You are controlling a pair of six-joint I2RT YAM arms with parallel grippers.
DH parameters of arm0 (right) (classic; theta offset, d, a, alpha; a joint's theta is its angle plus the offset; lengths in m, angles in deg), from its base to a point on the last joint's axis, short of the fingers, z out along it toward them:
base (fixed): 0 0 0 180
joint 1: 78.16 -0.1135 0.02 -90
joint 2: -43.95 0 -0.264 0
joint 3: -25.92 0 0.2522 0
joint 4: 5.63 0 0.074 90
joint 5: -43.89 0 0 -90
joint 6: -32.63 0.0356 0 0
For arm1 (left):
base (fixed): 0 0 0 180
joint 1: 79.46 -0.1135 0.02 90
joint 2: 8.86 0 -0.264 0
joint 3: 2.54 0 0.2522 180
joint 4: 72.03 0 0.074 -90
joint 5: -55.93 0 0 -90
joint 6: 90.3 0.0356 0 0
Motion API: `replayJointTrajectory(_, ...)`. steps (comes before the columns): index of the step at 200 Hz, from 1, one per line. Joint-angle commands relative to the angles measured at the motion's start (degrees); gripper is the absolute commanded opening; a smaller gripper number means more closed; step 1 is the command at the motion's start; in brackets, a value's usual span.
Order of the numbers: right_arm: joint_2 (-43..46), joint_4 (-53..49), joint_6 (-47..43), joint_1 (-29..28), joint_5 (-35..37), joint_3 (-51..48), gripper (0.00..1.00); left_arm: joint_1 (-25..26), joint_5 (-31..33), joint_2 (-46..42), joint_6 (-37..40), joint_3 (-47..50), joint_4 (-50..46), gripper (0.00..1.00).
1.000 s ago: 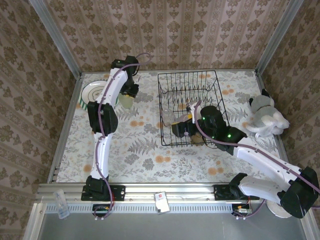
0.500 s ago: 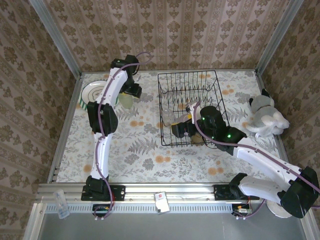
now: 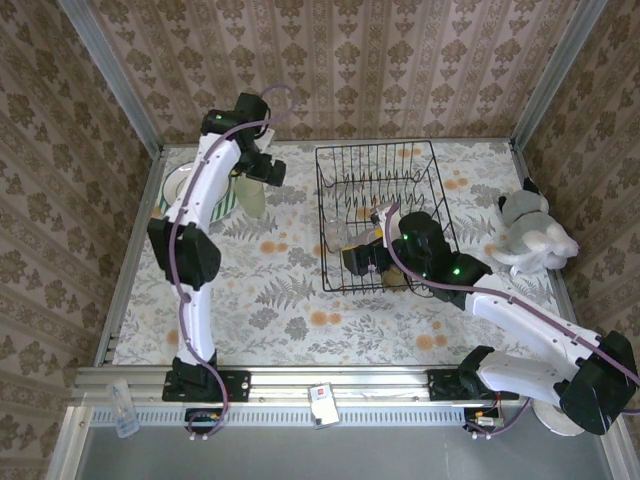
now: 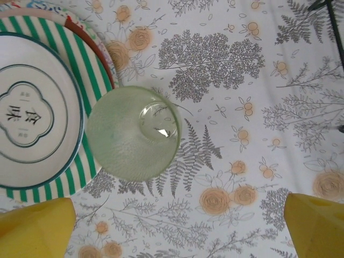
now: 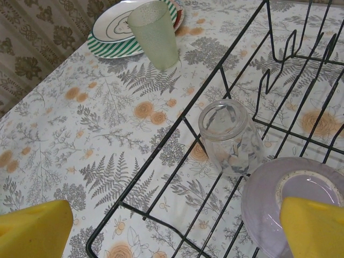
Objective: Unload the mixed dishes from the dish rack
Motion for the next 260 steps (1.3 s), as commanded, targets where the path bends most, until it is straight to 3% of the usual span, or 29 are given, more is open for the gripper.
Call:
replayJointTrajectory(1,-0.59,0.10,-1.09,-0.47,1.21,0.74,1.00,0.34,0.04,-6.90,-1.75,5.10,3.75,1.00)
replayJointTrajectory(102,-3.59,-1.57,-2.29,-0.47,3.24,2.49,1.00,-0.40,-9.91,-44.09,-6.58,42.40,21.52,0.99)
replayJointTrajectory(168,-17.47,-11.27,1.98,-0.48,7.16,14.48,1.00,-5.63,-22.56,-65.74,-9.02,64.03,32.35,1.00)
replayJointTrajectory(198,-25.79,-12.37,2.50,-0.65,4.62,19.29,1.00,-6.47,-24.51,-71.03,-10.71,71.33,37.74,1.00)
replayJointTrajectory(230,-32.00,-17.79,-2.93,-0.50,9.61,25.83,0.99,-7.77,-26.87,-71.66,-11.55,73.09,38.59,1.00)
replayJointTrajectory(260,-37.31,-21.53,-1.08,0.20,10.52,31.70,0.98,-8.87,-28.64,-70.77,-12.20,73.54,38.55,1.00)
